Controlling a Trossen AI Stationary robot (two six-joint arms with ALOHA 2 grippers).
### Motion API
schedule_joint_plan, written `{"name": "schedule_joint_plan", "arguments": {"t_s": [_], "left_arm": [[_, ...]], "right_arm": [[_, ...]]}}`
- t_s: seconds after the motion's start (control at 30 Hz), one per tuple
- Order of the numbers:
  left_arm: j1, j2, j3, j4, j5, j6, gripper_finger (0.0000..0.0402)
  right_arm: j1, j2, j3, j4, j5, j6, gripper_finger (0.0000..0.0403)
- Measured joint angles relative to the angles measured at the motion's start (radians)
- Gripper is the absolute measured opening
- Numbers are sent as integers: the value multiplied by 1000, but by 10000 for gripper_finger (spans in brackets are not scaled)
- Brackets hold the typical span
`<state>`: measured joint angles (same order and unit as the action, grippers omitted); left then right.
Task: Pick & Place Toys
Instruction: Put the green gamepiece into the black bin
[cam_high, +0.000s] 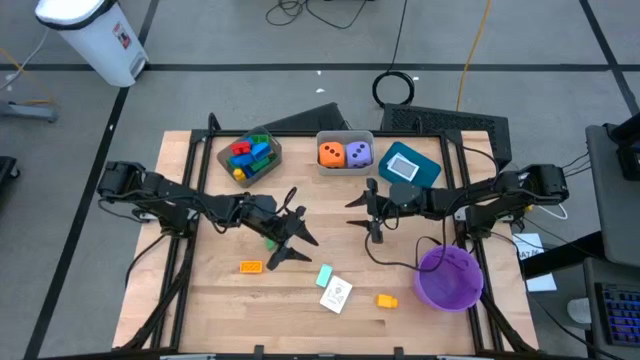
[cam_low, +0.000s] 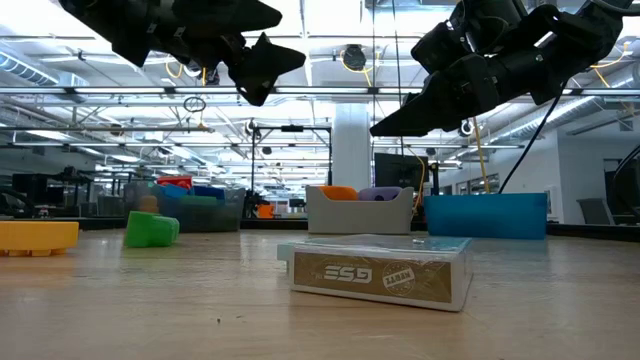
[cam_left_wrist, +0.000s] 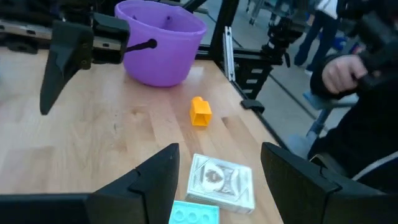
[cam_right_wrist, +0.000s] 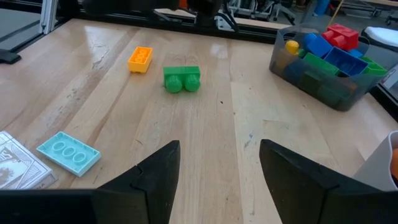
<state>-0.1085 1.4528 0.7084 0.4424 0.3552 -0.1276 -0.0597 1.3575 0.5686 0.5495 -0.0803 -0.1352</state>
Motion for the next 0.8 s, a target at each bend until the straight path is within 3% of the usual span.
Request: {"name": "schedule_joint_plan", "arguments": {"t_s": [0.8], "left_arm": [[21,0,1,219,2,-403,232]], "right_arm": [[0,0,0,0,-3,1,212]]}}
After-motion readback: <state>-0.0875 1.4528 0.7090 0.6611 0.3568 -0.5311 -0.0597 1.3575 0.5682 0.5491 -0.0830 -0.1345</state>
